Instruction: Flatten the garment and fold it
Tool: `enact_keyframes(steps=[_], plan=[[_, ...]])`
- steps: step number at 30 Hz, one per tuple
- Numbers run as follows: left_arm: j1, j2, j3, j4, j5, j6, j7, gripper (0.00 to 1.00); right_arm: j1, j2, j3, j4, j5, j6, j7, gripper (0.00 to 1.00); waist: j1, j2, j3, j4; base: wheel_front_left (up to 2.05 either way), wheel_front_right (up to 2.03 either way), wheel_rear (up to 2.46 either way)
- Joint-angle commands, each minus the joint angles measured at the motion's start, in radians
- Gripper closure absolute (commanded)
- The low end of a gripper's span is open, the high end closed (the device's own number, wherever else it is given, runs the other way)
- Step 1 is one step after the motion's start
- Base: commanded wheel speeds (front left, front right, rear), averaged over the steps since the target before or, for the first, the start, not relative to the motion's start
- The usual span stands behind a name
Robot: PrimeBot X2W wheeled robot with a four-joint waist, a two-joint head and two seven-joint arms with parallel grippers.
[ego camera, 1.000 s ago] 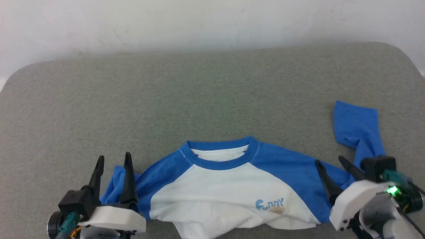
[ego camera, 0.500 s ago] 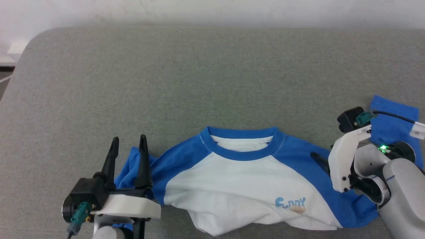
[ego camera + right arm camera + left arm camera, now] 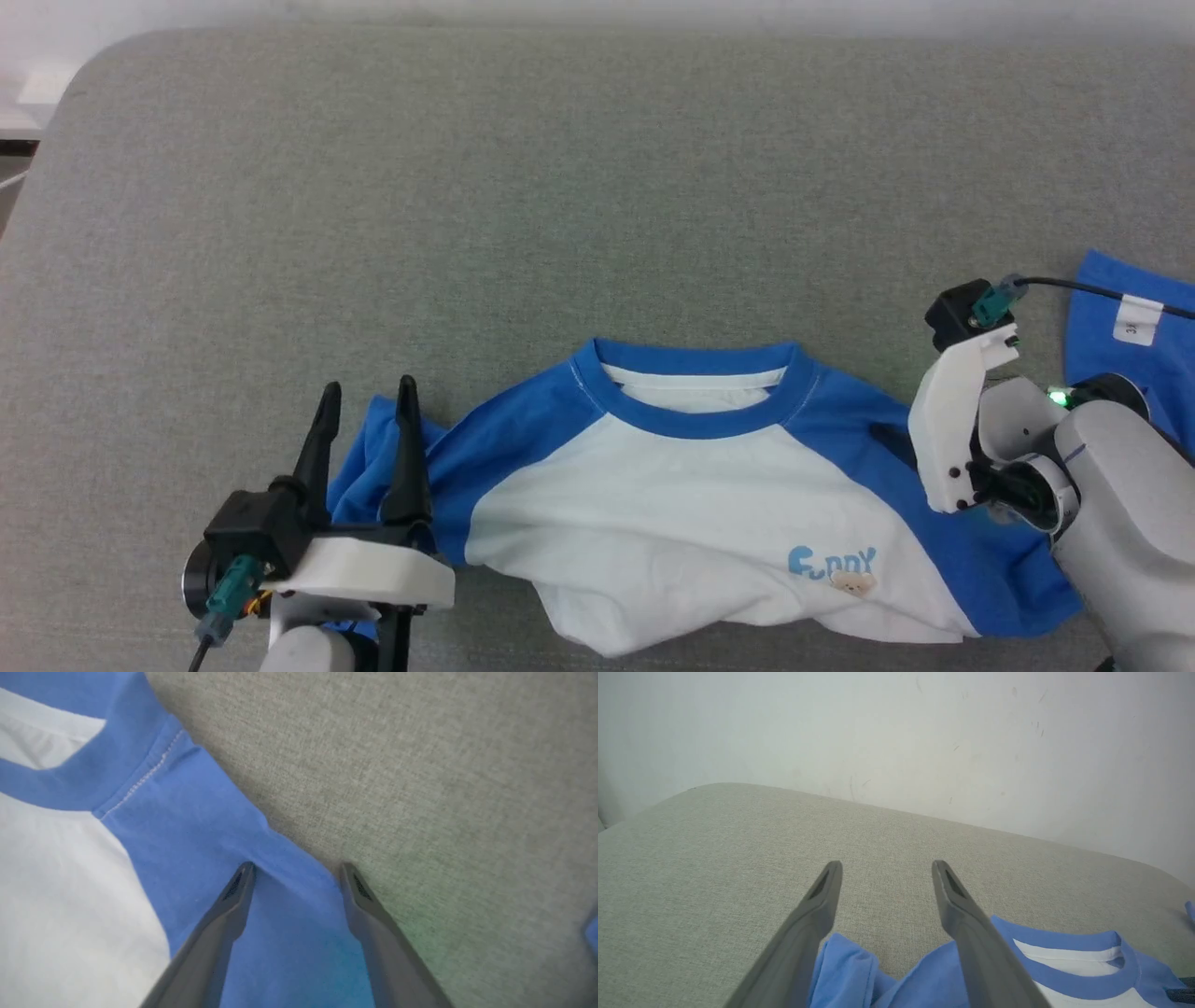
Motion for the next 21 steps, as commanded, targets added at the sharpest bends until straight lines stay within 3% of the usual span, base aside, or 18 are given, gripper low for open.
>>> enact_keyframes(steps=[1, 11, 15, 21], plan=[[-0.017, -0.004, 0.004, 0.005, 0.012, -0.008, -0.005, 0.00, 0.052, 0.023, 0.042, 0.048, 0.010, -0.001, 0.024, 1.00, 0.0001, -0.0001, -0.001, -0.003, 0.00, 0.00, 0.00], [-0.065, 0.017, -0.023, 0.088, 0.002, -0.067, 0.035, 0.00, 0.018, 0.013, 0.114, 0.042, 0.067, -0.001, -0.042, 1.00, 0.0001, -0.0001, -0.048, -0.030, 0.00, 0.00, 0.00], [-0.151, 0.055, -0.064, 0.144, -0.008, -0.117, 0.159, 0.00, 0.009, 0.004, 0.129, 0.020, 0.069, -0.001, -0.080, 1.00, 0.0001, -0.0001, -0.071, -0.048, 0.00, 0.00, 0.00], [-0.294, 0.134, -0.161, 0.308, -0.066, -0.168, 0.442, 0.00, -0.010, 0.012, 0.168, -0.009, 0.074, -0.001, -0.101, 1.00, 0.0001, -0.0001, -0.079, -0.102, 0.00, 0.00, 0.00]])
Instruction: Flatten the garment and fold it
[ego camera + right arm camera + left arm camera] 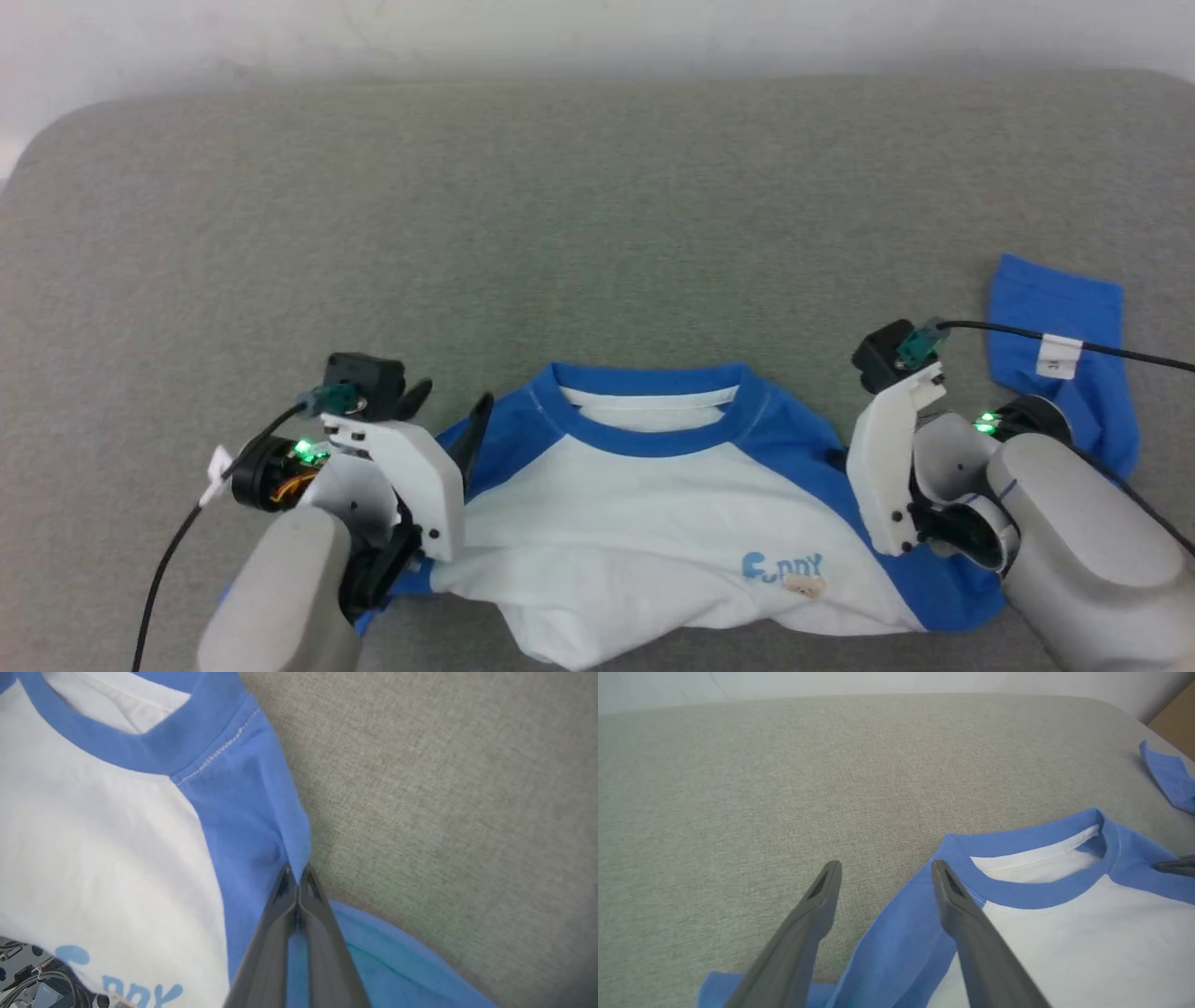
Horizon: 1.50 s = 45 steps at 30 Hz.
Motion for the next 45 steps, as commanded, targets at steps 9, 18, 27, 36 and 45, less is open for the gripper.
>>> enact_keyframes(steps=[9, 18, 27, 36, 45], plan=[[-0.104, 0.119, -0.230, 0.166, -0.193, -0.010, 0.315, 0.00, -0.023, 0.021, 0.046, -0.010, 0.023, -0.001, -0.038, 1.00, -0.0001, 0.0000, 0.009, -0.077, 0.00, 0.00, 0.00], [-0.153, 0.155, -0.371, 0.216, -0.327, -0.010, 0.401, 1.00, -0.045, 0.015, 0.068, -0.002, 0.036, -0.001, -0.119, 1.00, -0.0001, 0.0000, 0.008, -0.084, 0.00, 0.00, 0.00], [-0.253, 0.178, -0.341, 0.243, -0.273, 0.029, 0.195, 1.00, -0.086, -0.009, 0.047, 0.018, 0.020, -0.001, -0.253, 1.00, -0.0001, 0.0000, -0.072, -0.084, 0.00, 0.00, 0.00], [-0.514, 0.168, -0.257, 0.277, -0.237, 0.086, 0.039, 1.00, -0.293, 0.011, -0.088, 0.096, -0.065, -0.001, -0.391, 1.00, -0.0001, 0.0000, -0.045, -0.111, 0.00, 0.00, 0.00], [-0.901, 0.157, -0.185, 0.375, -0.185, 0.136, -0.125, 1.00, -0.676, 0.047, -0.239, 0.177, -0.150, -0.001, -0.523, 1.00, -0.0001, 0.0000, 0.146, -0.143, 0.00, 0.00, 0.00]])
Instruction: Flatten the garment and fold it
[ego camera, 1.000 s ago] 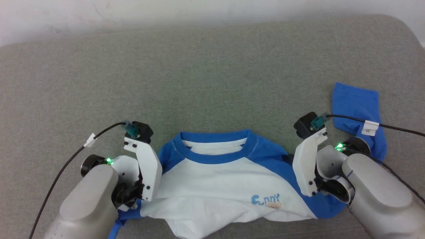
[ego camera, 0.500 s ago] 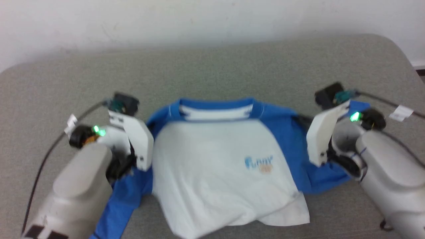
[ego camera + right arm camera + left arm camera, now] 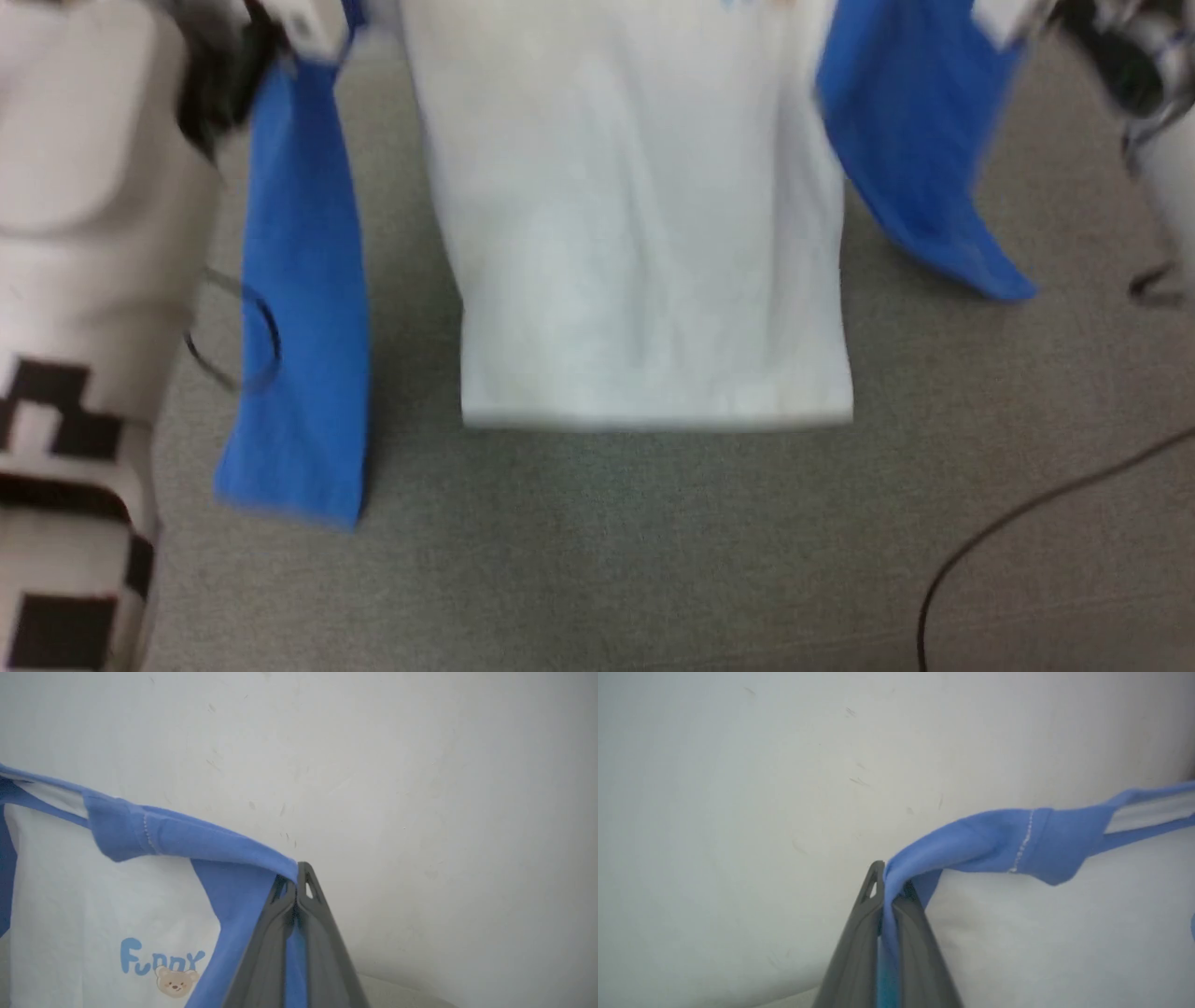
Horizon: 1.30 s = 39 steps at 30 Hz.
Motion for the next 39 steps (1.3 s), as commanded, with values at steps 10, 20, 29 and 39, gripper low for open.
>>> enact_keyframes(steps=[10, 20, 29, 39], plan=[[-0.372, 0.028, 0.051, 0.094, 0.070, 0.066, -0.170, 1.00, -0.379, 0.017, -0.109, 0.091, -0.126, -0.004, -0.216, 1.00, -0.0003, 0.0000, 0.239, -0.044, 0.00, 0.00, 0.00], [-0.498, 0.008, 0.053, 0.195, 0.083, 0.078, -0.262, 1.00, -0.524, 0.089, -0.081, 0.190, -0.178, -0.004, -0.333, 1.00, -0.0003, 0.0000, 0.380, -0.046, 0.00, 0.00, 0.00], [-0.400, -0.039, 0.085, 0.298, 0.019, 0.047, -0.319, 1.00, -0.445, 0.141, 0.013, 0.312, -0.124, -0.004, -0.342, 1.00, -0.0003, 0.0000, 0.439, -0.033, 0.00, 0.00, 0.00], [-0.038, -0.085, 0.149, 0.243, -0.022, 0.005, -0.343, 1.00, -0.157, 0.121, 0.202, 0.279, 0.037, -0.004, -0.327, 1.00, -0.0003, 0.0000, 0.317, 0.007, 0.00, 0.00, 0.00]])
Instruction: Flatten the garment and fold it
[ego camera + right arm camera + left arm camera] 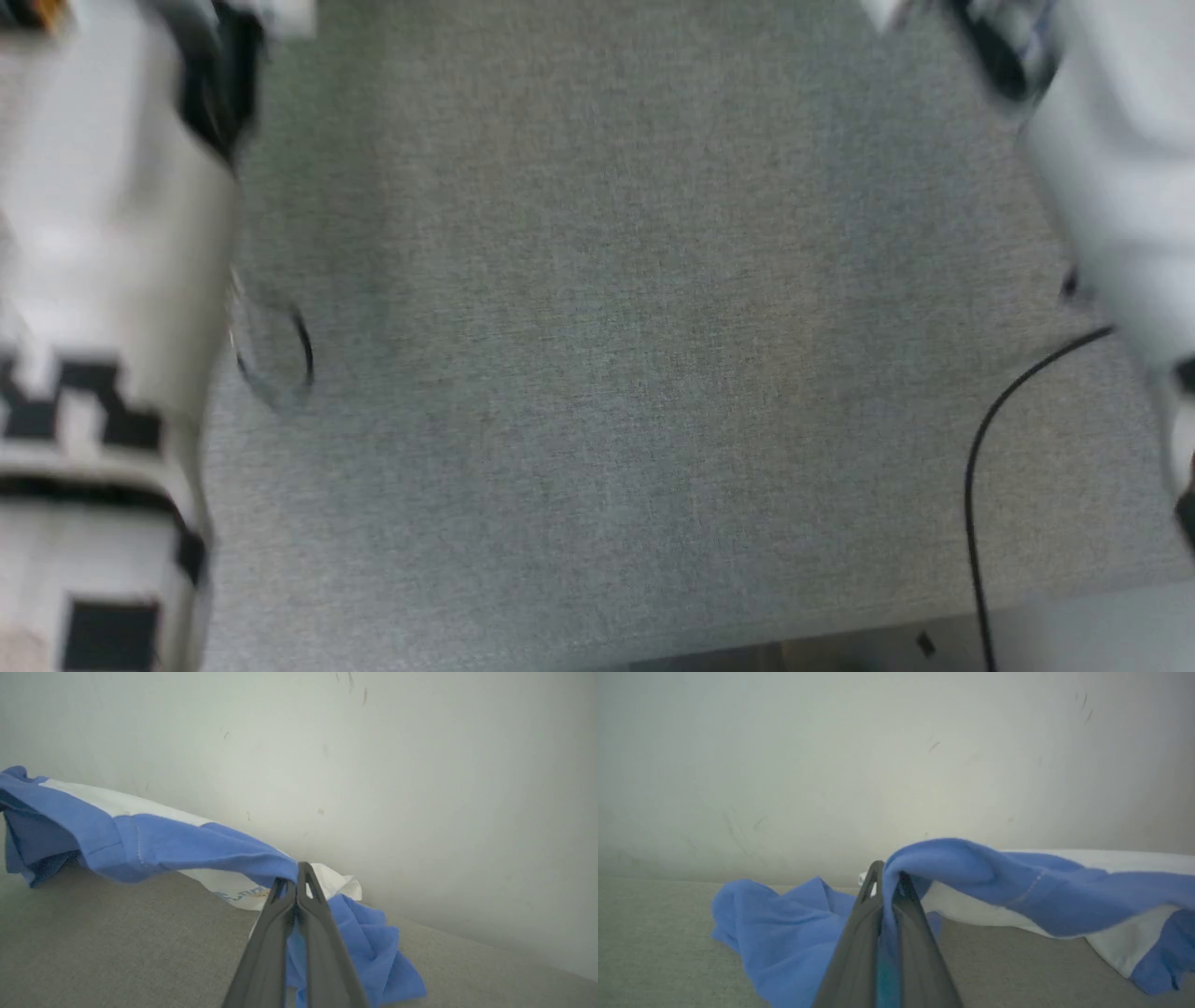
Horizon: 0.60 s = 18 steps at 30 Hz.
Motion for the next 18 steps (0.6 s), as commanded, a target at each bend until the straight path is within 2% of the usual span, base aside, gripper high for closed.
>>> enact_keyframes(steps=[1, 9, 15, 18], plan=[[0.062, 0.000, 0.012, -0.025, 0.004, 0.000, -0.004, 1.00, 0.042, -0.016, 0.013, -0.014, 0.017, -0.002, -0.005, 1.00, 0.0001, 0.0000, -0.085, 0.022, 0.00, 0.00, 0.00], [0.532, -0.007, 0.049, -0.285, 0.077, 0.018, -0.005, 1.00, 0.373, -0.112, 0.089, -0.158, 0.114, -0.002, -0.019, 1.00, 0.0001, 0.0000, -0.298, 0.044, 0.00, 0.00, 0.00], [0.848, 0.008, 0.036, -0.436, 0.092, 0.050, -0.003, 1.00, 0.631, -0.156, 0.097, -0.294, 0.124, -0.002, 0.015, 1.00, 0.0001, 0.0000, -0.436, 0.034, 0.00, 0.00, 0.00], [0.986, 0.016, 0.030, -0.515, 0.082, 0.077, 0.025, 1.00, 0.762, -0.179, 0.069, -0.360, 0.115, -0.002, 0.051, 1.00, 0.0001, 0.0000, -0.488, 0.031, 0.00, 0.00, 0.00]])
